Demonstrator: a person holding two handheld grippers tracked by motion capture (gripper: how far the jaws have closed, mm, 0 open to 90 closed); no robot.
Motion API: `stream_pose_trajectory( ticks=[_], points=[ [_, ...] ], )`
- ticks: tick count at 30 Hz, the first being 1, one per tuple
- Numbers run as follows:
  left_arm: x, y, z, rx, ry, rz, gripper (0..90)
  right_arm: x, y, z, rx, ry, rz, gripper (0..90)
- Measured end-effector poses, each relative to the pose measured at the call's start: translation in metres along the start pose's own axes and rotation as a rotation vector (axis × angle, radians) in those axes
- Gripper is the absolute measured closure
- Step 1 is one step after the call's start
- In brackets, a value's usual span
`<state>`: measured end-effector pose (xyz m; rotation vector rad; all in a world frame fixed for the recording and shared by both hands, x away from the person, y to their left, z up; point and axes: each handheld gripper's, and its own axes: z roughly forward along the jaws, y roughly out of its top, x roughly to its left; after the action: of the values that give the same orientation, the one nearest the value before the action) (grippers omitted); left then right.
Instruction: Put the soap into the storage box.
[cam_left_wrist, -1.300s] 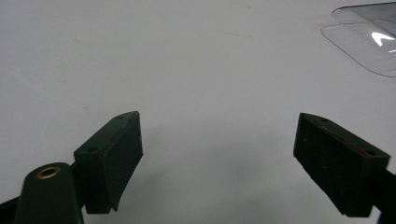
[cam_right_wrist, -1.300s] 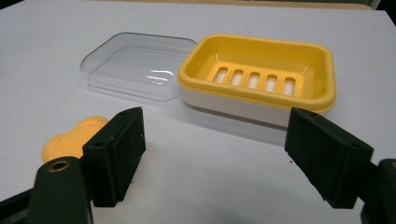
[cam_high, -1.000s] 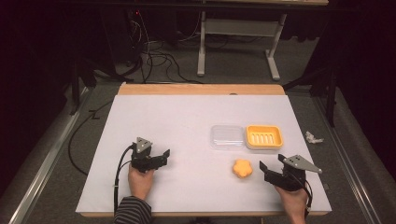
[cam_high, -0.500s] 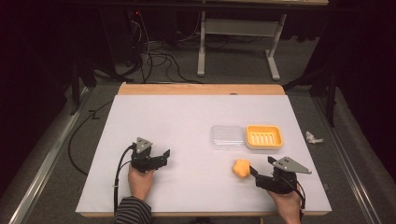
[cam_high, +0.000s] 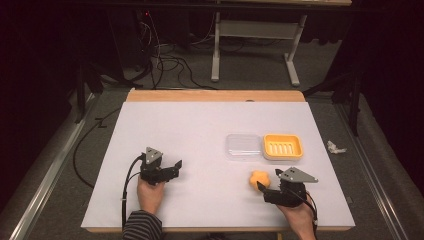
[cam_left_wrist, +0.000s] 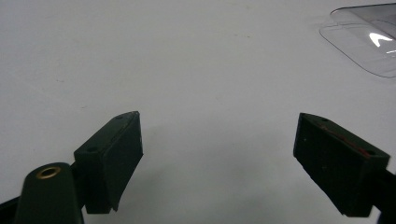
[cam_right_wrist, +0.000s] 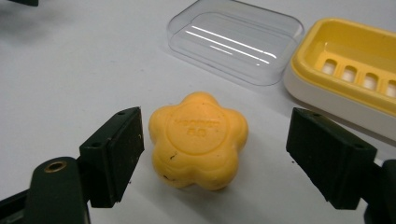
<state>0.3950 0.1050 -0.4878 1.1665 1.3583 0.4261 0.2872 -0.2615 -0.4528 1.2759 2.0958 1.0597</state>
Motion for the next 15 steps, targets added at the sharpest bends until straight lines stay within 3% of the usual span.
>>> stream_pose_trajectory(
  ticks=[15],
  points=[
    [0.000, 0.000, -0.001, 0.002, -0.005, 0.004, 16.3, 0.010, 0.003, 0.023, 0.085, 0.004, -0.052, 17.8]
  ],
)
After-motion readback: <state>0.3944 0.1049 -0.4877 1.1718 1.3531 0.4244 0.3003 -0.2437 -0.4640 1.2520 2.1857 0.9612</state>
